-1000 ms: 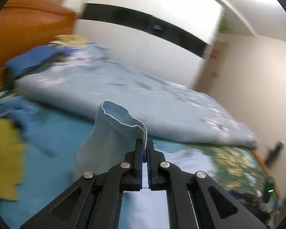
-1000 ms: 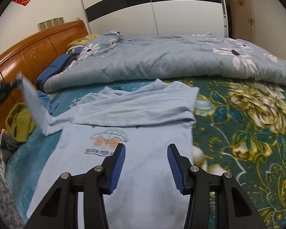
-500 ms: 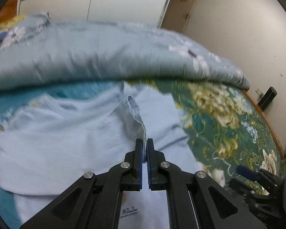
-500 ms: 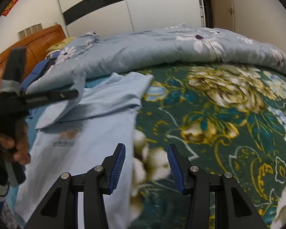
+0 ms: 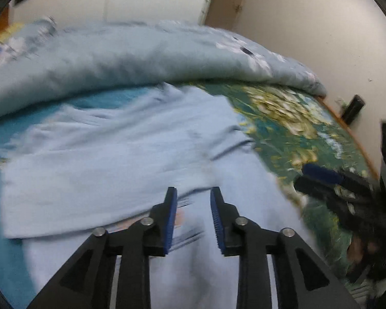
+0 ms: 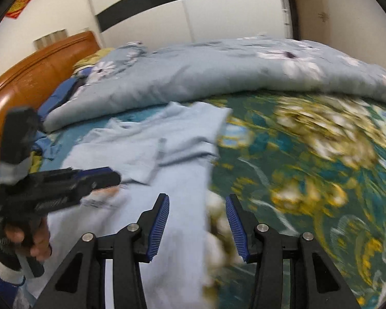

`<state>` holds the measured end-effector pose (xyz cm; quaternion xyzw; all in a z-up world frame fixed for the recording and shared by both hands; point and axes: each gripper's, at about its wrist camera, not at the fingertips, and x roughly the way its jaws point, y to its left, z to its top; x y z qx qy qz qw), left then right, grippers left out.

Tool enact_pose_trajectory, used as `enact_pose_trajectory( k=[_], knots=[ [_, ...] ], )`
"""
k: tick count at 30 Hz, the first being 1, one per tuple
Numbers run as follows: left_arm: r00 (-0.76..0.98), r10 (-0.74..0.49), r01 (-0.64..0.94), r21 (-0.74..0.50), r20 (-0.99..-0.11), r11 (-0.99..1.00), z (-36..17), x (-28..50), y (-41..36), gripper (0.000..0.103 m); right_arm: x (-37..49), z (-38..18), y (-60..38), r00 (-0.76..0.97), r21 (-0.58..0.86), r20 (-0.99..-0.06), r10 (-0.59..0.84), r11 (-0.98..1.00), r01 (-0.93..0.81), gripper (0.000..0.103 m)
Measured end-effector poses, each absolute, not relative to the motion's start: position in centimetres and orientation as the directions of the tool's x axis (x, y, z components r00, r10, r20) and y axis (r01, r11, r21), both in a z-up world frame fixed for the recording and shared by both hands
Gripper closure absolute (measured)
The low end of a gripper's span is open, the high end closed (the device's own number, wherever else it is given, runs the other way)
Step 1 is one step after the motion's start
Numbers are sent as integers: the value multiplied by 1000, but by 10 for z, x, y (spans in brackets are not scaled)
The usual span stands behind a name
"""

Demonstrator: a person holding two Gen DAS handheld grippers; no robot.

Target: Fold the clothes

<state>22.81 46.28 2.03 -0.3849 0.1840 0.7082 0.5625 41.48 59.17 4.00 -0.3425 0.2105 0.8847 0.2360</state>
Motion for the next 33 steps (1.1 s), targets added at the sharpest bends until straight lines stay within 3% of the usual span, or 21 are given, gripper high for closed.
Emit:
enact_pose_trajectory(
  k=[2,6,14,15,17,18,24,30,33],
  knots=[
    [-200,641,-921,-80,-741,-381,24,207,433,62,390,36,592,-675,255,-706,214,-812,-525,53],
    [-333,578,-863,-7,-745,-506,14,160,385,61,346,22,594,-685,317,-716,135,-812,-491,53],
    [-315,548,-800,-93,-775,-592,-17,117,342,61,307,-5,609,-637,353,-763,109,-755,-552,54],
    [-310,548,-801,-97,-777,-591,-20,117,342,61,307,-5,609,-638,355,-762,113,-752,-556,56],
    [-301,547,-801,-105,-781,-590,-26,117,343,61,304,-5,609,-629,347,-768,116,-750,-562,75],
    [-298,548,-799,-110,-782,-591,-28,117,343,61,302,-5,608,-621,339,-775,115,-753,-563,93],
    [-300,555,-770,-146,-776,-621,-29,108,342,61,291,20,602,-621,258,-766,163,-808,-530,96],
    [-293,571,-749,-186,-767,-636,-30,103,344,61,294,78,620,-622,67,-699,353,-833,-549,96],
    [-291,567,-749,-186,-771,-636,-32,104,348,61,301,70,641,-590,65,-722,362,-813,-579,96]
  ],
)
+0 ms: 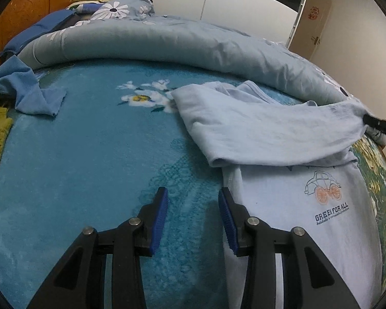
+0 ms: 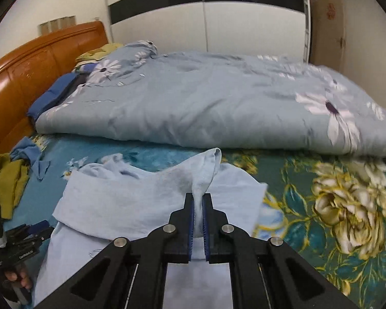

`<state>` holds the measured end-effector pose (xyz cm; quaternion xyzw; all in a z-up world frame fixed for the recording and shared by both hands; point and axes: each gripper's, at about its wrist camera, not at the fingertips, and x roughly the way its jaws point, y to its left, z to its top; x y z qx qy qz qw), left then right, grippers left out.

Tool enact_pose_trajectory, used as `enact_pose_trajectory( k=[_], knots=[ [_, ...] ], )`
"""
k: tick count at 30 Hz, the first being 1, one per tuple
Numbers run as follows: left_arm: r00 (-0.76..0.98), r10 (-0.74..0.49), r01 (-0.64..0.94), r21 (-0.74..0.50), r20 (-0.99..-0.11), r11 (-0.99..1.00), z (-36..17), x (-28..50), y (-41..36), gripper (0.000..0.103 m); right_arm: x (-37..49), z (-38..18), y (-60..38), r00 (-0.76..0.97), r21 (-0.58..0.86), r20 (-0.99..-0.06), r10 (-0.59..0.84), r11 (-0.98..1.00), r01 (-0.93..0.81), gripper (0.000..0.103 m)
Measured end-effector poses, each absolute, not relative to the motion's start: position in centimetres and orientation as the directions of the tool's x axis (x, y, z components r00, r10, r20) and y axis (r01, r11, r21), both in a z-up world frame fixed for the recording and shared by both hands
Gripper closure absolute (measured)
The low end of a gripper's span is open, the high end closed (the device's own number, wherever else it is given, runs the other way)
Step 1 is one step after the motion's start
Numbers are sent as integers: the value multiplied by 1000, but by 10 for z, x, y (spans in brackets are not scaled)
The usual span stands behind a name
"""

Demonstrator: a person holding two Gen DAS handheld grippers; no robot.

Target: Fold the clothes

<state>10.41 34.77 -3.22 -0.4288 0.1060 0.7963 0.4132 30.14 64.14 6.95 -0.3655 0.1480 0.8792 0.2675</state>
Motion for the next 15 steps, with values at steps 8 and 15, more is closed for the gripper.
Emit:
enact_pose_trajectory(
  k=[8,15],
  knots=[
    [-286,570,-746,-195,-770,-637,-31,103,348,61,316,23,675,-515,92,-778,359,-746,-659,96],
    [-290,551,-750,-172,-783,-639,-28,107,346,61,313,8,679,-482,92,-806,343,-732,-675,93]
  ],
)
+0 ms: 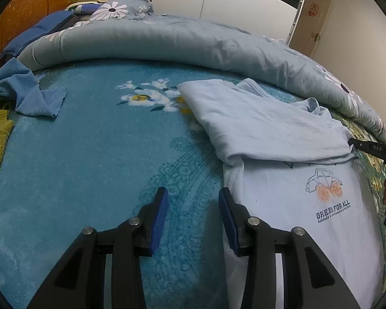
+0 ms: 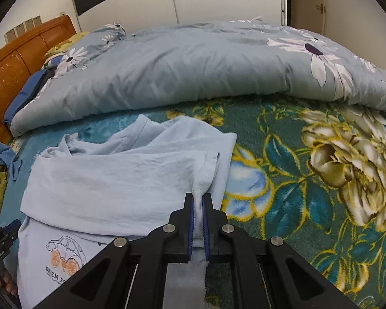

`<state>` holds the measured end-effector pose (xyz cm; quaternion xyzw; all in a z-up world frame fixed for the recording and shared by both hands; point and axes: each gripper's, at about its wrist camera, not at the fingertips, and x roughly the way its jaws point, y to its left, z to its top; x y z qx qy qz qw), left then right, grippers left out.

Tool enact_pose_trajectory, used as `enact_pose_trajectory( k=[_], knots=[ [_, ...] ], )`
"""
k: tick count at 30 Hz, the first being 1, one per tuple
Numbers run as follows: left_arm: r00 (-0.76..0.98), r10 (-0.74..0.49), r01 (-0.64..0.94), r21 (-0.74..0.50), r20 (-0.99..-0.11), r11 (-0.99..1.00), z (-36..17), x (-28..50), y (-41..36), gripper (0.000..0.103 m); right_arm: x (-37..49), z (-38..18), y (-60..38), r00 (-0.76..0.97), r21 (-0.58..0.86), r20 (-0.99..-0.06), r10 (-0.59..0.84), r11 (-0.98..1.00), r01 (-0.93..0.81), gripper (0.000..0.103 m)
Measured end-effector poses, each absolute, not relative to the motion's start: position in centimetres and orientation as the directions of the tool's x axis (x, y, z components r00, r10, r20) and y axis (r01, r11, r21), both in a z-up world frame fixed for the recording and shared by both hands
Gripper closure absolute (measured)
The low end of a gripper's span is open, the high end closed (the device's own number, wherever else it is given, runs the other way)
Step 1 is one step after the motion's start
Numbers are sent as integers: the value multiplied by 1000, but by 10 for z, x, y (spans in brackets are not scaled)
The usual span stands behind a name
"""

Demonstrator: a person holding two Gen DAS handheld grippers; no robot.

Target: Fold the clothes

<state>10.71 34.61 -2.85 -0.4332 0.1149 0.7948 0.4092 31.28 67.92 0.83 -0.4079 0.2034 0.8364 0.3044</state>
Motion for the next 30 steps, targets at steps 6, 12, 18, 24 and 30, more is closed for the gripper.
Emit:
enact_pose_trajectory(
  k=[6,12,18,24,30],
  knots=[
    [-267,560,-737,-209,-784,-643,-12,118,320,61,324,24,663,-497,59,-784,372,-752,-656,76],
    [-213,594,-742,-267,-776,-615,3,161,265,61,400,50,602,-547,94,-772,323,-794,-601,68],
    [-156,586,-776,-269,-795,-571,-4,219,219,61,507,30,523,-559,196,-807,190,-807,-557,68],
    [-114,564,-792,-268,-818,-548,-17,259,195,61,573,4,491,-584,307,-803,122,-755,-580,68],
    [-116,546,-780,-265,-829,-567,-24,271,181,61,589,-5,484,-637,404,-766,85,-707,-580,67]
  ],
)
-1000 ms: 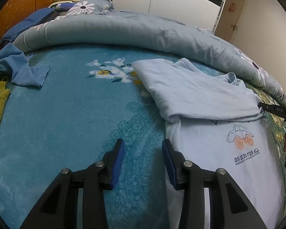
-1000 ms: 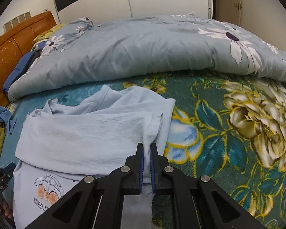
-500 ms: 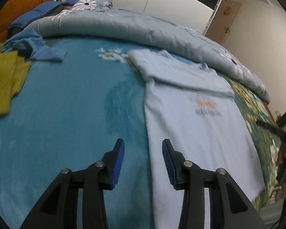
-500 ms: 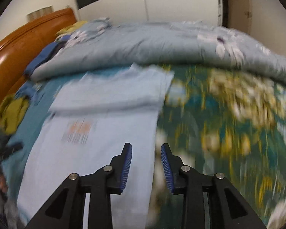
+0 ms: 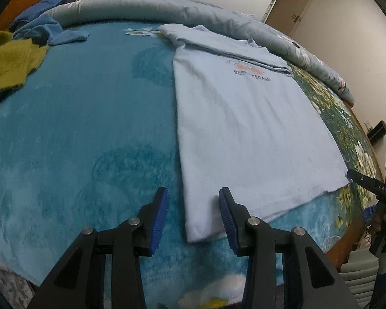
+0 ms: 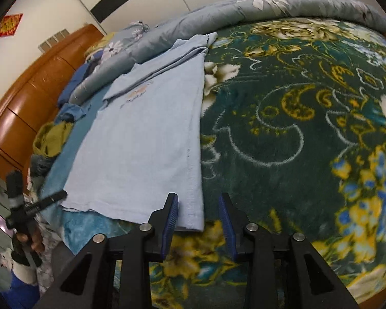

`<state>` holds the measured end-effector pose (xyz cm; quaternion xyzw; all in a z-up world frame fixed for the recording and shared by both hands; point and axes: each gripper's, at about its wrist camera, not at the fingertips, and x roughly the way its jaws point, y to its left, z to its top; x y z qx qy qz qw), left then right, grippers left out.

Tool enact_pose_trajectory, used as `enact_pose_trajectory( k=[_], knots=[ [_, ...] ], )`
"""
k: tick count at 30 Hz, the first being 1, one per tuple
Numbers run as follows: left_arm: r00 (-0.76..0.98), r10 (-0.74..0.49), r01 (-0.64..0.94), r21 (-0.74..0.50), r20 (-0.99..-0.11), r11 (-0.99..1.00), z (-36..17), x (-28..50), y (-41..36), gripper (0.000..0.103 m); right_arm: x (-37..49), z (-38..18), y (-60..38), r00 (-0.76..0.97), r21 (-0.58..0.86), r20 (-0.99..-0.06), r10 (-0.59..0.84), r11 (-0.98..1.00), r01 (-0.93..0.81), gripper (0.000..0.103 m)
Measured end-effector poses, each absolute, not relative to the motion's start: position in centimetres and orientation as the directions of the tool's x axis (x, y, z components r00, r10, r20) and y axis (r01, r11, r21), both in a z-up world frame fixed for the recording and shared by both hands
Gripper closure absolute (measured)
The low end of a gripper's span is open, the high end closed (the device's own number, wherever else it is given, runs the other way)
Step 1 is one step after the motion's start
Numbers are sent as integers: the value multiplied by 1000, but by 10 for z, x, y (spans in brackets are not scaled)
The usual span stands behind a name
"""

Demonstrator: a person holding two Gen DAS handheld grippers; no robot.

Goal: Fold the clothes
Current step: 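Pinch the folded shirt edge with the right gripper and straighten it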

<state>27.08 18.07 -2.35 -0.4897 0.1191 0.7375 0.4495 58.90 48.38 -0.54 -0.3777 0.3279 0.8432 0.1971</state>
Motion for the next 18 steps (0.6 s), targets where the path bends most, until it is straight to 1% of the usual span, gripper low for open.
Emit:
enact_pose_trajectory(
  k=[2,4,5,6,11,18],
  knots=[
    [-110,550,-773,-276,-828,-571,-21,272,178,61,587,-7,481,-657,440,-753,52,-702,-560,67],
    [-89,559,-769,-300,-824,-564,-21,274,176,61,585,-8,479,-661,448,-750,40,-705,-551,72],
    [-83,561,-770,-304,-823,-560,-22,276,176,61,585,-8,479,-660,446,-750,41,-705,-551,78],
    [-77,564,-772,-309,-822,-556,-22,278,176,61,586,-7,478,-659,445,-751,43,-705,-552,94],
    [-29,595,-742,-382,-803,-551,-24,274,170,61,589,-3,477,-642,403,-763,75,-721,-563,96],
    [62,640,-686,-499,-766,-530,-31,269,166,61,590,-10,478,-650,433,-758,48,-708,-558,96]
  ],
)
